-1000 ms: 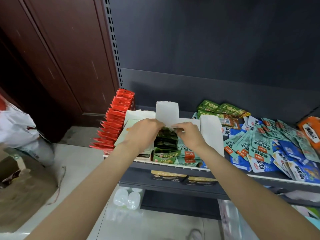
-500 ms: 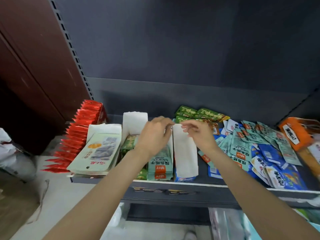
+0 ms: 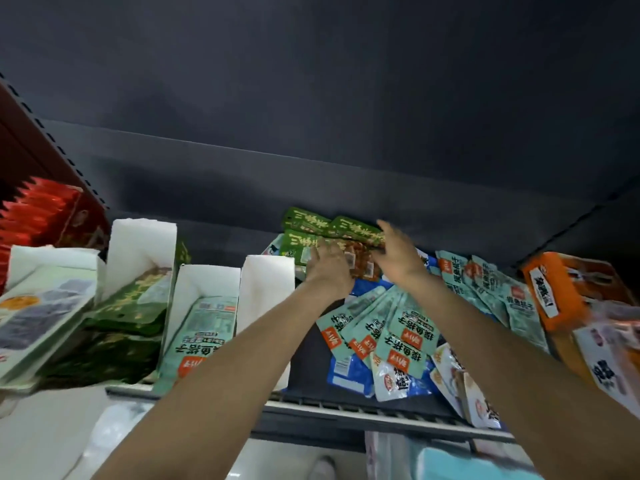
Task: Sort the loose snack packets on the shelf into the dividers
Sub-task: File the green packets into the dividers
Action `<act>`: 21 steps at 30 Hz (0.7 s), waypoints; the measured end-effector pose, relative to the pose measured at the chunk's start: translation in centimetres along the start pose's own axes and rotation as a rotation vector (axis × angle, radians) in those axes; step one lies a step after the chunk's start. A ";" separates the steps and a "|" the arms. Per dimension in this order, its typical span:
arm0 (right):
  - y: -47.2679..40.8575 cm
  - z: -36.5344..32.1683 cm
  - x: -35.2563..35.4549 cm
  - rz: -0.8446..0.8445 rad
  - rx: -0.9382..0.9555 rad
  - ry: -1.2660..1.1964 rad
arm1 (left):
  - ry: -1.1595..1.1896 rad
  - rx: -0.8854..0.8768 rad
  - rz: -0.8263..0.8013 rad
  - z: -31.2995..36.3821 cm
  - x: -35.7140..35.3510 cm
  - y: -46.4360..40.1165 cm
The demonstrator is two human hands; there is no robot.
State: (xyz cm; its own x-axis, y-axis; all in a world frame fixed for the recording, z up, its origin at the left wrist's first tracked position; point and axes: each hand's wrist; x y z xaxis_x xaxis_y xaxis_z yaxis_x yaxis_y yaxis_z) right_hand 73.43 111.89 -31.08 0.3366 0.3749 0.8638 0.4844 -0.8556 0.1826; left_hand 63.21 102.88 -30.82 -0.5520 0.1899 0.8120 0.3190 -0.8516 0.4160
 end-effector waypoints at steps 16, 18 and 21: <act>2.5 -1.1 1.9 0.245 0.201 -0.212 | 0.544 -0.020 0.252 -0.2 0.9 0.9; 4.3 -2.4 2.7 0.273 0.218 -0.362 | 0.680 -0.100 0.358 -0.5 2.4 2.7; 6.7 -5.3 3.3 0.312 0.226 -0.552 | 0.785 -0.210 0.467 -2.2 5.3 5.8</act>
State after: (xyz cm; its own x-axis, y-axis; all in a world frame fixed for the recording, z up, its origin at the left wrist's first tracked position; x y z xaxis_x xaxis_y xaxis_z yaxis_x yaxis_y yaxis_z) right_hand 73.53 105.52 -24.53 0.8227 0.3014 0.4820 0.4345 -0.8801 -0.1914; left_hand 60.46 97.90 -24.99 -0.7893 -0.5128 0.3375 0.5364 -0.8435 -0.0274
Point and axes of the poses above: each hand's wrist, its own y-axis away from the middle knuckle, its own x-axis out of the back of the hand, z = x × y, and after that the axes turned 1 degree about -x, right-handed
